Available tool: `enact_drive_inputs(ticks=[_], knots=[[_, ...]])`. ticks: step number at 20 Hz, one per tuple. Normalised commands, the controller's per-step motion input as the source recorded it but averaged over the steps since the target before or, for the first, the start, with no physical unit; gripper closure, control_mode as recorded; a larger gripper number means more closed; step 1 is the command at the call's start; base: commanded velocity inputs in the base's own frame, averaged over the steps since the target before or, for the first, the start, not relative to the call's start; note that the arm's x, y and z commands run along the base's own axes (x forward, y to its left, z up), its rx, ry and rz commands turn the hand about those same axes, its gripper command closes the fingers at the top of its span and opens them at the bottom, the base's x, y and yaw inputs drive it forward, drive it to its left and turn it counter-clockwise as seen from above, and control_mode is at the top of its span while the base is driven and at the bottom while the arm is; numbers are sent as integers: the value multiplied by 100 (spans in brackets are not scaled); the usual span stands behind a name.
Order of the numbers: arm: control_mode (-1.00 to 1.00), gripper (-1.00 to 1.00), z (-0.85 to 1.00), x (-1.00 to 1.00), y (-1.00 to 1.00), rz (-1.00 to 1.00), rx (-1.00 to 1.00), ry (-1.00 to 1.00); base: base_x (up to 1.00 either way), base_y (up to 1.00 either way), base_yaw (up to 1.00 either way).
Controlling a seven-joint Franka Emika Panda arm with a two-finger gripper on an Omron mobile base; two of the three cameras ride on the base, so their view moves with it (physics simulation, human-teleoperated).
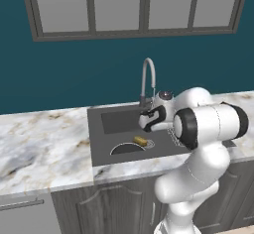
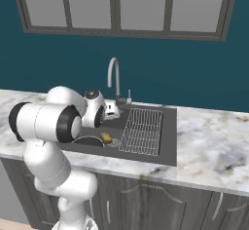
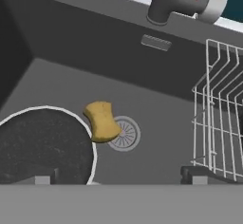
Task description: Pick the pan and sponge and place them into the sink. Then turn on the water.
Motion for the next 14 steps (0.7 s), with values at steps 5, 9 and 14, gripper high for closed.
enact_drive_inputs(ticks=[5, 9, 14], knots=[[-100, -100, 35, -22, -41, 10, 1, -6, 0, 0, 0], [-100, -100, 19, -15, -38, 16, 0, -10, 0, 0, 0], [-100, -100, 16, -11, -43, 19, 1, -13, 0, 0, 0]])
